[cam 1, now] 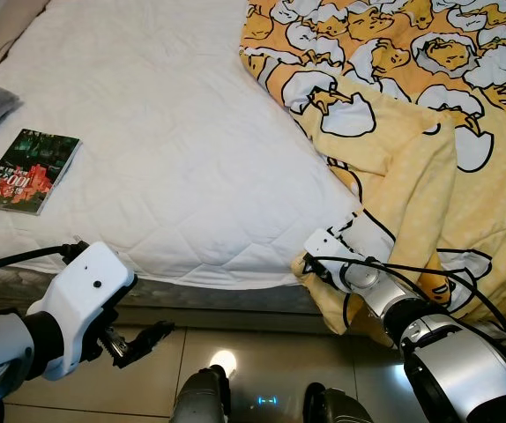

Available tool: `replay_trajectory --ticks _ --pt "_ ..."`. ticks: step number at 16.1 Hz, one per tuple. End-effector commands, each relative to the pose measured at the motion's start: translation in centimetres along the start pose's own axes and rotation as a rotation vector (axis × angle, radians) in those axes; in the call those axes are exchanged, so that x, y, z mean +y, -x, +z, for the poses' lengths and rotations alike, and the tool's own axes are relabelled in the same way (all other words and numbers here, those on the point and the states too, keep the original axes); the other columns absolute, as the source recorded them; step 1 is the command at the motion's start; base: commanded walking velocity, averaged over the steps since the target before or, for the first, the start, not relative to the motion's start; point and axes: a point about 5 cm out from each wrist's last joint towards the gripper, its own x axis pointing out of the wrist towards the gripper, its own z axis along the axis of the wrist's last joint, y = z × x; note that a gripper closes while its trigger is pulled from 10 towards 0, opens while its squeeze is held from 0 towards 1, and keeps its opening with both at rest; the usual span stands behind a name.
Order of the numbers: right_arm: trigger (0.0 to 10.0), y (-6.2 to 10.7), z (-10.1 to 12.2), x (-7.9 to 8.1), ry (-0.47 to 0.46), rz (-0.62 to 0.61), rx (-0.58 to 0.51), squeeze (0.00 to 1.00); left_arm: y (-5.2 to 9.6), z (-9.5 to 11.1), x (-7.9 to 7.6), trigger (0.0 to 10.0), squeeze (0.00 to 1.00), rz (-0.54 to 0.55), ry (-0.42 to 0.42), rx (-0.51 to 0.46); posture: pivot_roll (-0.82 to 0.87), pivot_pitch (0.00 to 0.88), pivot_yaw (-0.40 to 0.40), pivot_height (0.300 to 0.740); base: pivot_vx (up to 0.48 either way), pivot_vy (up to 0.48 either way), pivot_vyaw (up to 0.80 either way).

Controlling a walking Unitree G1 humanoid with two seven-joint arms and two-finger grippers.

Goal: Clean up the room

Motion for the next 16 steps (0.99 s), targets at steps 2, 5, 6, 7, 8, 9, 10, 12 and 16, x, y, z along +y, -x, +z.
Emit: replay_trajectory --ticks 2,5,6,7,8,9,10,12,16 --pt "0.0 0.0 -0.8 0.6 -0.038 0.045 0.025 0.00 0.2 -0.1 -0.2 10.0 0.00 0.008 0.005 0.000 0.42 0.233 0.051 0.740 0.000 0.000 0.00" --pt "0.0 0.0 -0.7 0.7 -0.108 0.067 -0.004 0.00 0.1 0.0 -0.2 10.0 0.00 0.012 0.013 -0.006 0.42 0.228 0.045 0.740 0.000 0.000 0.00" --pt "0.0 0.0 -0.8 0.8 -0.106 0.073 -0.005 0.00 0.1 0.0 -0.3 10.0 0.00 0.012 0.014 -0.007 0.42 0.226 0.043 0.740 0.000 0.000 0.00" --pt "0.0 0.0 -0.8 1.1 -0.142 0.091 -0.017 0.00 0.0 0.0 -0.3 10.0 0.00 0.018 0.018 -0.013 0.41 0.221 0.038 0.740 0.000 0.000 0.00" --pt "0.0 0.0 -0.8 1.2 -0.179 0.104 -0.030 0.00 0.0 0.0 -0.3 10.0 0.00 0.023 0.020 -0.015 0.41 0.215 0.034 0.740 0.000 0.000 0.00" --pt "0.0 0.0 -0.8 1.3 -0.196 0.114 -0.039 0.00 -0.1 0.0 -0.3 10.0 0.00 0.024 0.022 -0.017 0.41 0.208 0.029 0.740 0.000 0.000 0.00" --pt "0.0 0.0 -0.6 1.6 -0.250 0.140 -0.063 0.00 -0.3 -0.1 -0.3 10.0 0.00 0.025 0.026 -0.021 0.40 0.193 0.023 0.740 0.000 0.000 0.00" --pt "0.0 0.0 0.1 2.2 -0.352 0.200 -0.125 0.00 -0.7 0.0 -0.2 10.0 0.00 0.023 0.031 -0.034 0.38 0.168 0.022 0.740 0.000 0.000 0.00" --pt "0.0 0.2 2.2 4.9 -0.435 0.465 -0.267 0.00 -1.1 0.2 0.0 10.0 0.00 0.024 0.032 -0.049 0.37 0.152 0.025 0.740 0.000 0.000 0.00"
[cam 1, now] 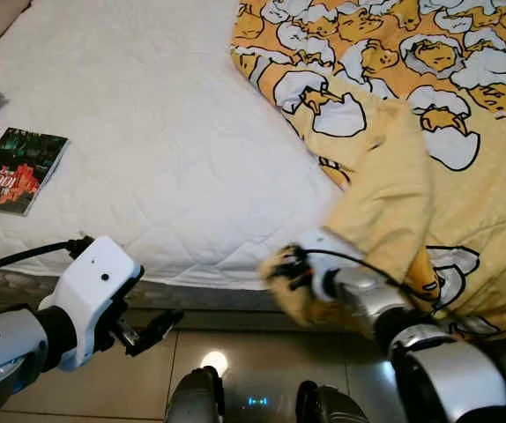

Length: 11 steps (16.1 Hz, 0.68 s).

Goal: Clean up the room

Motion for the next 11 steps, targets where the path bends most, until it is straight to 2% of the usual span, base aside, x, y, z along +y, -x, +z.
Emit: replay_trajectory --ticks 1,2,3,4,5,6,7,9,11 --pt "0.0 -0.9 -0.7 2.9 -0.028 0.224 -0.025 0.00 -0.2 -0.2 -0.2 10.0 0.00 -0.005 0.006 0.005 0.36 0.151 0.024 0.740 0.000 0.000 0.00" --pt "0.0 -1.2 -0.9 4.0 -0.020 0.306 -0.024 0.00 -0.3 -0.2 -0.2 10.0 0.00 -0.006 0.007 0.005 0.36 0.151 0.024 0.740 0.000 0.000 0.00" --pt "0.0 -1.7 -1.6 6.6 0.013 0.475 -0.012 0.00 -0.3 -0.3 -0.4 10.0 0.00 -0.009 0.008 0.004 0.37 0.151 0.025 0.740 0.000 0.000 0.00" --pt "0.0 -1.8 -1.9 7.7 0.025 0.546 -0.004 0.00 -0.3 -0.3 -0.4 10.0 0.00 -0.010 0.008 0.004 0.37 0.151 0.025 0.740 0.000 0.000 0.00" --pt "0.0 -1.8 -3.4 11.3 0.086 0.811 0.052 0.00 -0.4 -0.3 -0.6 10.0 0.00 -0.015 0.007 0.003 0.37 0.152 0.025 0.740 0.000 0.000 0.00" --pt "0.0 -1.6 -3.9 12.0 0.130 0.863 0.083 0.00 -0.4 -0.3 -0.6 10.0 0.00 -0.016 0.006 0.005 0.37 0.152 0.025 0.740 0.000 0.000 0.00" --pt "0.0 -1.1 -5.3 12.6 0.227 0.948 0.165 0.00 -0.4 -0.4 -0.8 10.0 0.00 -0.025 -0.002 0.016 0.37 0.150 0.025 0.740 0.000 0.000 0.00" --pt "0.0 -0.4 -6.5 12.5 0.343 0.989 0.235 0.00 -0.5 -0.6 -1.1 10.0 0.00 -0.038 -0.002 0.025 0.37 0.150 0.025 0.740 0.000 0.000 0.00" --pt "0.0 -0.1 -6.7 12.7 0.341 0.996 0.214 0.00 -0.6 -0.6 -1.3 10.0 0.00 -0.046 -0.002 0.025 0.36 0.148 0.026 0.740 0.000 0.000 0.00"
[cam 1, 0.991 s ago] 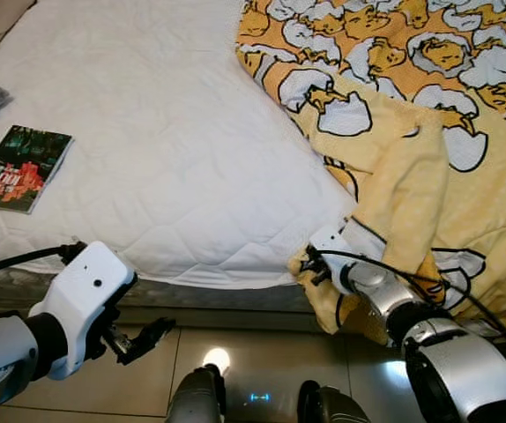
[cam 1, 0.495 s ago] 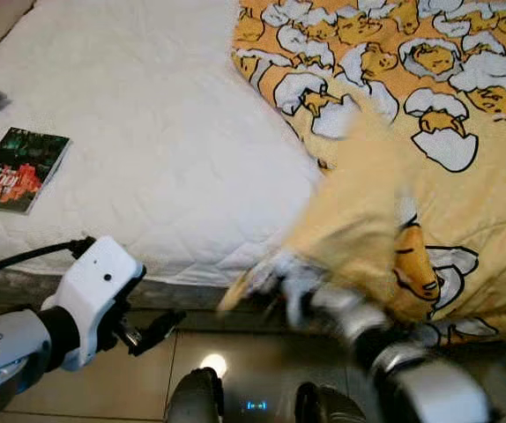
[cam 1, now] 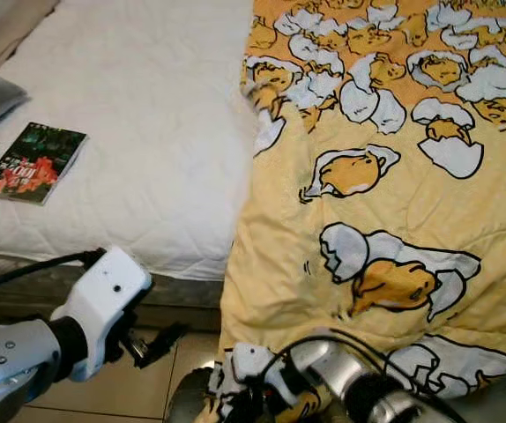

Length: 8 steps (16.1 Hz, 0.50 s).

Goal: Clean up the room

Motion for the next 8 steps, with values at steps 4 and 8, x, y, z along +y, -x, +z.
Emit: replay_trajectory --ticks 4,8 --pt "10.0 -0.5 0.6 0.1 -0.020 -0.028 -0.077 1.00 -0.2 0.0 -0.2 10.0 0.00 -0.002 -0.015 -0.004 0.36 0.137 0.030 0.740 0.000 0.000 0.00" --pt "10.0 -0.1 1.9 -0.2 0.002 -0.103 -0.179 0.57 -0.7 0.1 0.0 10.0 0.00 -0.004 -0.017 -0.012 0.34 0.110 0.027 0.740 0.000 0.000 0.00"
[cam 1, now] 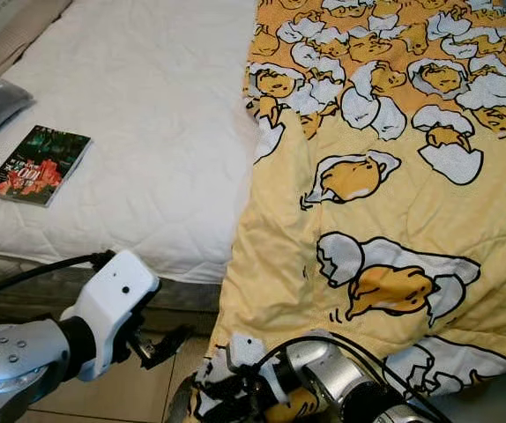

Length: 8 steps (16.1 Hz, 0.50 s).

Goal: Clean up the room

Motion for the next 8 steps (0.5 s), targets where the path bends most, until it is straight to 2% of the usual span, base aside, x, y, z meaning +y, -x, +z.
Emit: replay_trajectory --ticks 1,2,3,5,6,7,8 --pt "10.0 -0.1 0.3 -0.2 0.041 -0.053 -0.006 0.00 -0.2 0.0 0.0 10.0 0.00 0.008 -0.010 -0.003 0.34 0.101 0.026 0.740 0.000 0.000 0.00" --pt "10.0 -0.1 0.4 -0.4 0.037 -0.084 -0.016 0.00 -0.4 0.0 0.0 10.0 0.00 0.009 -0.008 -0.007 0.33 0.086 0.023 0.740 0.000 0.000 0.00" --pt "10.0 0.3 1.2 -1.2 -0.003 -0.181 -0.085 1.00 -1.0 0.1 0.2 10.0 0.00 0.017 0.005 -0.026 0.31 0.056 0.014 0.740 0.000 0.000 0.00" --pt "10.0 0.9 2.4 -1.6 -0.034 -0.240 -0.179 1.00 -1.7 0.0 0.5 10.0 0.00 0.033 0.024 -0.047 0.30 0.031 0.005 0.740 0.000 0.000 0.00" --pt "10.0 1.5 3.0 -2.0 -0.025 -0.325 -0.221 1.00 -2.1 0.1 0.6 10.0 0.00 0.043 0.043 -0.068 0.27 0.000 0.000 0.740 0.000 0.000 0.00" --pt "10.0 2.1 3.8 -2.1 -0.022 -0.393 -0.274 0.00 -2.6 0.2 0.8 10.0 0.00 0.055 0.057 -0.088 0.26 0.000 0.001 0.740 0.000 0.000 0.00" --pt "10.0 2.8 4.3 -2.1 -0.027 -0.455 -0.316 0.00 -3.1 0.4 0.9 10.0 0.00 0.068 0.065 -0.107 0.25 0.000 0.002 0.740 0.000 0.000 0.00"
